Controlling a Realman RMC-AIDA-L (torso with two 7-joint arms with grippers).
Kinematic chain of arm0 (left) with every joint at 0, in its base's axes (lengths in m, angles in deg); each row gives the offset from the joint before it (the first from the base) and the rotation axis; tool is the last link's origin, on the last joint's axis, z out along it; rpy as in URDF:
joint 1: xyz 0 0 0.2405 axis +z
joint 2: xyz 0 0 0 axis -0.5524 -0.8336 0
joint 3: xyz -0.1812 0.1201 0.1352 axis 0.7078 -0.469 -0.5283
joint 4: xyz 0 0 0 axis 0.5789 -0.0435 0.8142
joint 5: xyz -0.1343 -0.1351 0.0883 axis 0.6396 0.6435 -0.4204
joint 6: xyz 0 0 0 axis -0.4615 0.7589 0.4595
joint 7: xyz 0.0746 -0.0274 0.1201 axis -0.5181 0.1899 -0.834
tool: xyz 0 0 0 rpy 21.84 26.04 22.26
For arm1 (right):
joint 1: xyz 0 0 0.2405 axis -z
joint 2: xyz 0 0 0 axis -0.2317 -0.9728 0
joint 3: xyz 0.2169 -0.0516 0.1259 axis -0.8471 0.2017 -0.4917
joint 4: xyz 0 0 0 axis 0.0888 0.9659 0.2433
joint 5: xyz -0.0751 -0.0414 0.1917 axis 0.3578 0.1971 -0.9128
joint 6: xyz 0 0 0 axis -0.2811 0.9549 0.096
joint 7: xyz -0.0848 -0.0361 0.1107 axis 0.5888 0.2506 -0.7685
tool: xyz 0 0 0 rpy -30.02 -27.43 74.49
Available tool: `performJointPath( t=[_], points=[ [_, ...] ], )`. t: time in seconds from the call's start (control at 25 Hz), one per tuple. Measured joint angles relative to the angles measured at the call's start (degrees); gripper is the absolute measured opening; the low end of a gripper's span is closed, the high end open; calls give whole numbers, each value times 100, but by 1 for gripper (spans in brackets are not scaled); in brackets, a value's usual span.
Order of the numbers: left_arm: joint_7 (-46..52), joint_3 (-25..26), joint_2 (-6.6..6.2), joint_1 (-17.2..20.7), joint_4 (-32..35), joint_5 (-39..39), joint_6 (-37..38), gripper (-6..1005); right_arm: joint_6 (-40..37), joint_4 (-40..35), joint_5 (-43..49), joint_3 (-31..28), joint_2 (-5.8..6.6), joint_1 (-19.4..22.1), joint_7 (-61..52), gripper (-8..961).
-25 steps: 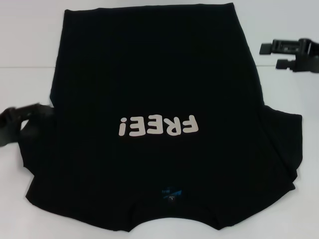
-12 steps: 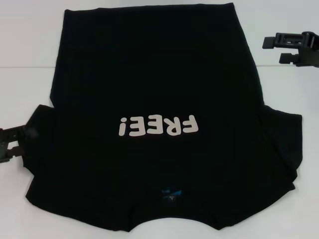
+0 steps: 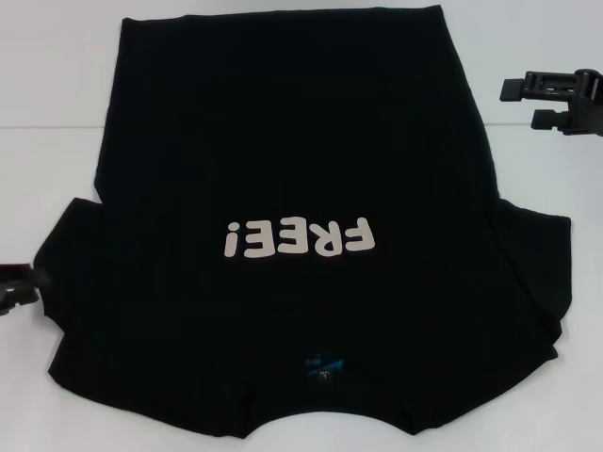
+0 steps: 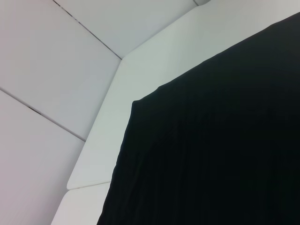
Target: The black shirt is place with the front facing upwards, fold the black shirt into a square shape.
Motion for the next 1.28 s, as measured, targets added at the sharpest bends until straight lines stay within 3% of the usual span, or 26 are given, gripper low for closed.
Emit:
performJointPath(
  t=[0.16,1.28],
  points=[
    [3,-13,18,0,-29,-99,-180,339,-1,10,0,3,0,7,2,943],
    [59,-130,-64,-247,-503,-444,-625,124,18,78,0,-62,16,26,9,943]
  ],
)
